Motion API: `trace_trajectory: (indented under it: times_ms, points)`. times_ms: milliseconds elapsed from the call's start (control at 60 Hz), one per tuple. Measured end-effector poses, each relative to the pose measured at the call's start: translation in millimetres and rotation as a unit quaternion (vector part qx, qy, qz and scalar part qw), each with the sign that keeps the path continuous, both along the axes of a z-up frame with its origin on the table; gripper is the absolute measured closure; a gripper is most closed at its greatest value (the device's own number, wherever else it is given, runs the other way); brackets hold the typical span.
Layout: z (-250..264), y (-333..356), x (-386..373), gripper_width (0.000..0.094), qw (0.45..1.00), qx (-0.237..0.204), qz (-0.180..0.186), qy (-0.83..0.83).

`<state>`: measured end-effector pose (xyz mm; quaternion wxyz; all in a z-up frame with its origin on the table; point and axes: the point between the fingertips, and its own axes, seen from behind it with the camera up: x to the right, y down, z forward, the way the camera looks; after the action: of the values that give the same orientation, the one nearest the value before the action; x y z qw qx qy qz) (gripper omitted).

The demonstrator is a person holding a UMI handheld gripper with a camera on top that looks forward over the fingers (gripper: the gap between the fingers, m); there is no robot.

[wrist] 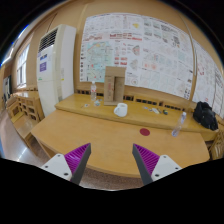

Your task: Pour water

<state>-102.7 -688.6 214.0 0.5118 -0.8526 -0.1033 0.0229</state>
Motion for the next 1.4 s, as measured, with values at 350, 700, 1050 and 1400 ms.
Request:
trace_trajectory:
  times_ms: [350, 700, 1050, 1400]
  points:
    - [-95, 41, 186, 0.008, 0.995, -0.035, -0.087, -0.023]
    - [-141, 238, 421, 0.0082, 0.987, 0.009, -0.161, -0.017]
    - [-171, 446, 520, 0.0135, 0.985, 0.053, -0.164, 0.01]
    - [-176, 479, 532, 0.0568, 0.98, 0.092, -0.174, 0.004]
